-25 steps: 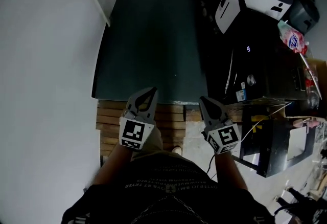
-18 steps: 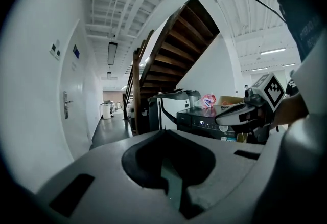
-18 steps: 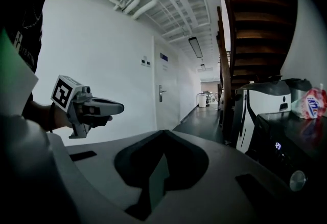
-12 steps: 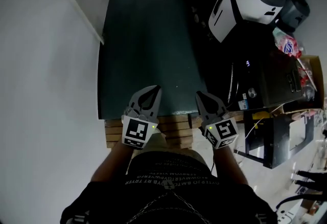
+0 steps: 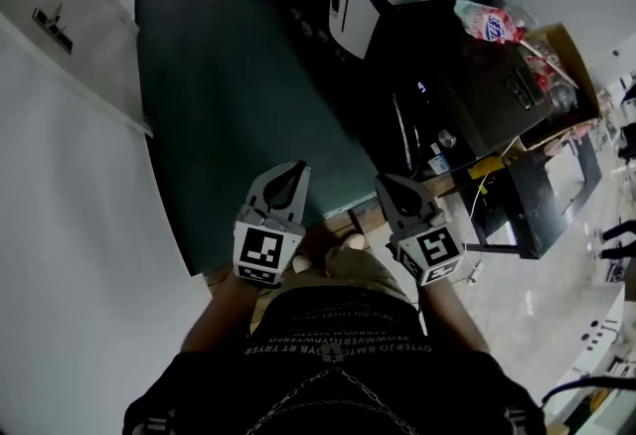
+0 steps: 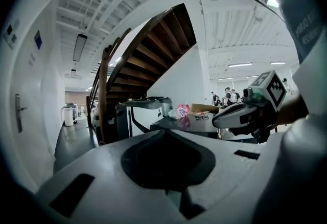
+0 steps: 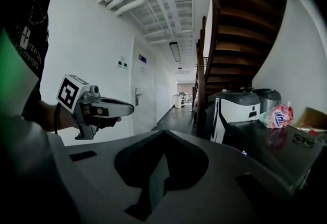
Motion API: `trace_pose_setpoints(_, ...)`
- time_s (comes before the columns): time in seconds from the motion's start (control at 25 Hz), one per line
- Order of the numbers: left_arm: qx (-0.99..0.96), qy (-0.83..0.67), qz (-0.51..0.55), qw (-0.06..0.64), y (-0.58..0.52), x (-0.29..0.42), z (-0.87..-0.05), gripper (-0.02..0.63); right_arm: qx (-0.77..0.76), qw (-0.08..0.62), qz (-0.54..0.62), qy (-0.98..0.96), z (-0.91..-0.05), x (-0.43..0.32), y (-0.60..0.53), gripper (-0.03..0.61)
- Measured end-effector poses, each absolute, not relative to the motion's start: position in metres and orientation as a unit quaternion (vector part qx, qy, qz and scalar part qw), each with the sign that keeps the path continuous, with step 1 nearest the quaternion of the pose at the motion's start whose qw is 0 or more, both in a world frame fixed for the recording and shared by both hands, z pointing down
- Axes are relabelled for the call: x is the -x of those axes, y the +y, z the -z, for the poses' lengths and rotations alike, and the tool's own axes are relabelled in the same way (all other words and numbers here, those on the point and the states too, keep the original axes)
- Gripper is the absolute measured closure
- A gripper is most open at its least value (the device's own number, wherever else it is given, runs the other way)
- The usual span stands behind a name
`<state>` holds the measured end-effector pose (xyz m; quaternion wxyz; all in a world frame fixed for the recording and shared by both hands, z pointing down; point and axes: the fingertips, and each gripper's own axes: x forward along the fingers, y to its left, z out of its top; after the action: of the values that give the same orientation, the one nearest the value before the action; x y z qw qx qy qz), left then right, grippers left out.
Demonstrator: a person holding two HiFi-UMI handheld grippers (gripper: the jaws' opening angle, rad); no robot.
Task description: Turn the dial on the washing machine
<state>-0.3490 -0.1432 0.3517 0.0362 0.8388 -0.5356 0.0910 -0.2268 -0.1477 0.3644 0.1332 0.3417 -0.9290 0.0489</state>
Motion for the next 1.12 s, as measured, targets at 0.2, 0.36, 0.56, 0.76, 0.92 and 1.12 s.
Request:
trace_pose_setpoints(0.2, -0.863, -0.494, -0.100, 0.028, -0.169, 0.309, -0.352, 0.615, -0.395, 0.112, -0.057, -0.910, -0.361, 0.182, -0.165, 0.581)
trace_pose_setpoints(0.36, -0.875, -0.471, -0.108, 0.021, -0.196, 0.280, -0.348, 0.615, -0.420, 0.100, -0.061, -0.900, -0.356, 0.153, -0.185, 0.581)
trace_pose_setpoints(0.56, -0.888, -0.445, -0.113, 0.009, -0.231, 0.234, -0.344, 0.614, -0.448, 0.091, -0.058, -0.887, -0.359, 0.107, -0.213, 0.581)
trace_pose_setpoints(0.76, -0.901, -0.420, -0.111, 0.003, -0.260, 0.180, -0.329, 0.615, -0.470, 0.083, -0.054, -0.877, -0.346, 0.057, -0.232, 0.581)
trace_pose_setpoints(0.92, -0.909, -0.405, -0.103, -0.010, -0.277, 0.135, -0.320, 0.615, -0.486, 0.086, -0.049, -0.868, -0.344, 0.013, -0.243, 0.581)
trace_pose_setpoints(1.12, -0.918, -0.380, -0.115, -0.016, -0.284, 0.091, -0.327, 0.614, -0.504, 0.086, -0.068, -0.857, -0.359, -0.025, -0.253, 0.581)
